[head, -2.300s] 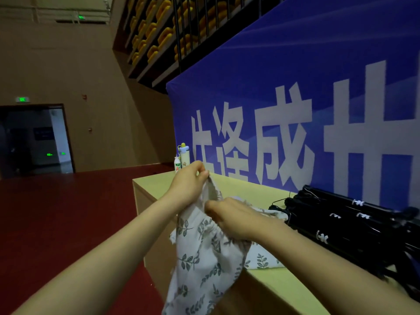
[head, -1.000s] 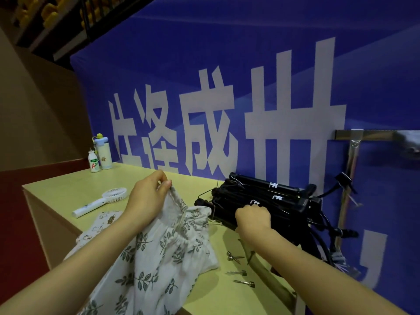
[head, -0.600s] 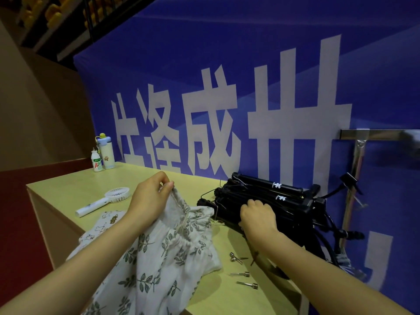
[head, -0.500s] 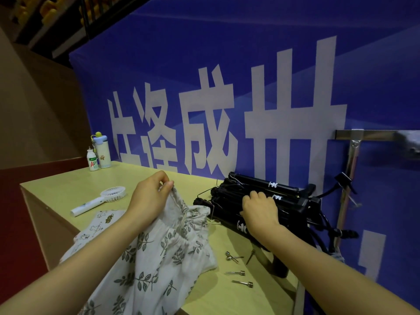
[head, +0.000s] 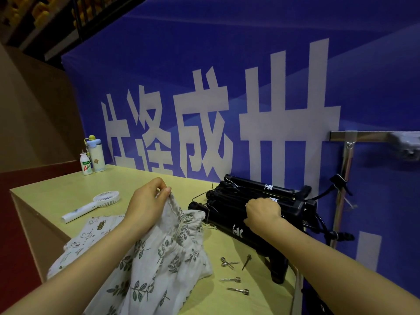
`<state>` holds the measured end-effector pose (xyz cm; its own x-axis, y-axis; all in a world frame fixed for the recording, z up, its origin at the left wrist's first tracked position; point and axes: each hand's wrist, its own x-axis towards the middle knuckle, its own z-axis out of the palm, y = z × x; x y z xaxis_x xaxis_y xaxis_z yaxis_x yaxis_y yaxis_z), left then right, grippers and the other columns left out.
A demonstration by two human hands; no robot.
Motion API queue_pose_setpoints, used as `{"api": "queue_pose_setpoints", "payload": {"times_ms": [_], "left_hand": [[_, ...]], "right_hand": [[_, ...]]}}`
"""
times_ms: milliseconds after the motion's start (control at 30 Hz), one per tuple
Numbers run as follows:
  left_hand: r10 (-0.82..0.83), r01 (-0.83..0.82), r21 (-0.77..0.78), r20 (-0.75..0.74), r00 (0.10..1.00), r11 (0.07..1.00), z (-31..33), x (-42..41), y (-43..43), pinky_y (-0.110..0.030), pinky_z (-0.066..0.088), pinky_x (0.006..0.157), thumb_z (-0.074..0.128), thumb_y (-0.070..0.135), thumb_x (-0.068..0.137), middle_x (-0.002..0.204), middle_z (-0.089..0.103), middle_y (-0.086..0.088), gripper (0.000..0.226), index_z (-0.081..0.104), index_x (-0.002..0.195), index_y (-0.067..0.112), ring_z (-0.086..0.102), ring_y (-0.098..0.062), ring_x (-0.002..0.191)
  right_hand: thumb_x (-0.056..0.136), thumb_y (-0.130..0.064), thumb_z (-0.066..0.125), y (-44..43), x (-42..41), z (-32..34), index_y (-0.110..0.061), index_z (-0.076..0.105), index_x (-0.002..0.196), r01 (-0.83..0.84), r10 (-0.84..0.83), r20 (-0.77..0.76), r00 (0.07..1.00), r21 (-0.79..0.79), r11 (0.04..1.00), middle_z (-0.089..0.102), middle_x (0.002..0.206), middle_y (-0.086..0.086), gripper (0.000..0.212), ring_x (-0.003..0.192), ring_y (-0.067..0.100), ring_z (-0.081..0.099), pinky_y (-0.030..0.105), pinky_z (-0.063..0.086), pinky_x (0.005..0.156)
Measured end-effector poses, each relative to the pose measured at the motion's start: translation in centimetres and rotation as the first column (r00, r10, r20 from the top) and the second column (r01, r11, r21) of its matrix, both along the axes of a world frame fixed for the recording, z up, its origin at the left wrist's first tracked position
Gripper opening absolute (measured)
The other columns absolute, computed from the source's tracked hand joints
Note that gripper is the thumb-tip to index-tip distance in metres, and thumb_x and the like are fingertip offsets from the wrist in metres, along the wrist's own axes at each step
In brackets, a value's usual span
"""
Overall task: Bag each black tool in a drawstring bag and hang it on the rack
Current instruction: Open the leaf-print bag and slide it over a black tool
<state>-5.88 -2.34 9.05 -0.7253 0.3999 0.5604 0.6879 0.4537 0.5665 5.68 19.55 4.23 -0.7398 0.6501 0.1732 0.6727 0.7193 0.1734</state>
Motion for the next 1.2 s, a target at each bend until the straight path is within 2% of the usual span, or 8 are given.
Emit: {"api": "queue_pose_setpoints", "payload": {"times_ms": [67,233,433,600,733,867,1033,1200], "left_hand": [[-0.001,0.001,-0.002,0.003,1.000,1.000,-0.1,-0.1,0.0,-0.031,0.038,0.066,0.051,0.023,0.094,0.084,0.063,-0.007,0.019,0.057,0.084,0.008,0.057,-0.026,0.084],[-0.015,0.015,0.001,0.004,1.000,1.000,-0.3,0.0,0.3,-0.029,0.036,0.060,0.051,0.022,0.094,0.078,0.060,-0.004,0.019,0.056,0.083,0.008,0.056,-0.025,0.081],[-0.009,0.009,0.021,0.006,1.000,1.000,-0.1,-0.1,0.2,-0.027,0.037,0.062,0.050,0.023,0.095,0.082,0.062,-0.007,0.021,0.057,0.085,0.006,0.056,-0.025,0.082],[0.055,-0.058,0.089,0.035,0.998,0.994,0.3,-0.3,-0.2,-0.021,0.033,0.059,0.048,0.022,0.096,0.081,0.058,-0.006,0.022,0.056,0.088,0.003,0.052,-0.024,0.081],[0.110,-0.123,0.137,0.097,0.989,0.983,1.0,-0.4,-0.9,-0.031,0.031,0.058,0.047,0.023,0.096,0.075,0.052,-0.001,0.022,0.055,0.088,0.004,0.048,-0.023,0.078],[0.153,-0.184,0.184,0.169,0.974,0.966,1.9,-0.7,-1.9,-0.031,0.030,0.057,0.048,0.024,0.095,0.081,0.055,-0.007,0.024,0.056,0.087,0.003,0.045,-0.021,0.073],[0.210,-0.281,0.266,0.267,0.941,0.922,3.4,-0.9,-4.7,-0.037,0.044,0.078,0.050,0.025,0.095,0.090,0.055,-0.009,0.021,0.053,0.082,0.008,0.051,-0.027,0.086],[0.227,-0.335,0.313,0.333,0.915,0.889,5.4,-1.1,-8.3,-0.032,0.038,0.068,0.052,0.025,0.093,0.091,0.059,-0.016,0.030,0.043,0.066,0.015,0.050,-0.025,0.077]], "right_hand": [[0.093,-0.029,0.055,0.1,0.0,-0.2,-0.007,0.044,0.125,0.003,-0.002,0.014,1.000,-0.037,0.999,0.063,0.112,0.009,0.040,0.097,0.025,0.063,0.031,0.043,0.065],[0.097,-0.032,0.047,0.6,0.6,-0.4,-0.008,0.035,0.127,-0.117,0.113,-0.031,0.993,-0.163,0.980,0.061,0.107,0.011,0.041,0.098,0.029,0.062,0.036,0.048,0.074],[0.096,-0.034,0.046,0.5,1.4,2.1,-0.009,0.035,0.126,-0.204,0.183,-0.153,0.971,-0.142,0.969,0.059,0.112,0.014,0.040,0.097,0.028,0.062,0.036,0.054,0.078],[0.096,-0.040,0.046,0.8,2.0,4.3,-0.009,0.040,0.122,-0.248,0.241,-0.234,0.942,0.000,0.969,0.058,0.109,0.012,0.041,0.092,0.025,0.061,0.033,0.052,0.073],[0.096,-0.044,0.042,0.1,2.6,5.9,-0.009,0.046,0.121,-0.284,0.309,-0.208,0.928,0.140,0.948,0.056,0.114,0.010,0.043,0.096,0.024,0.060,0.036,0.054,0.080],[0.095,-0.048,0.040,-0.6,4.0,7.7,-0.012,0.046,0.124,-0.322,0.393,-0.228,0.891,0.294,0.900,0.056,0.111,0.007,0.047,0.091,0.020,0.059,0.030,0.053,0.074],[0.094,-0.051,0.037,-3.1,6.3,10.1,-0.018,0.038,0.134,-0.421,0.558,-0.302,0.773,0.413,0.807,0.057,0.110,0.001,0.052,0.089,0.013,0.057,0.025,0.052,0.073],[0.092,-0.053,0.036,-6.9,8.6,11.6,-0.021,0.033,0.139,-0.583,0.743,-0.230,0.629,0.492,0.646,0.054,0.115,-0.002,0.056,0.088,0.008,0.052,0.017,0.043,0.072]]}}
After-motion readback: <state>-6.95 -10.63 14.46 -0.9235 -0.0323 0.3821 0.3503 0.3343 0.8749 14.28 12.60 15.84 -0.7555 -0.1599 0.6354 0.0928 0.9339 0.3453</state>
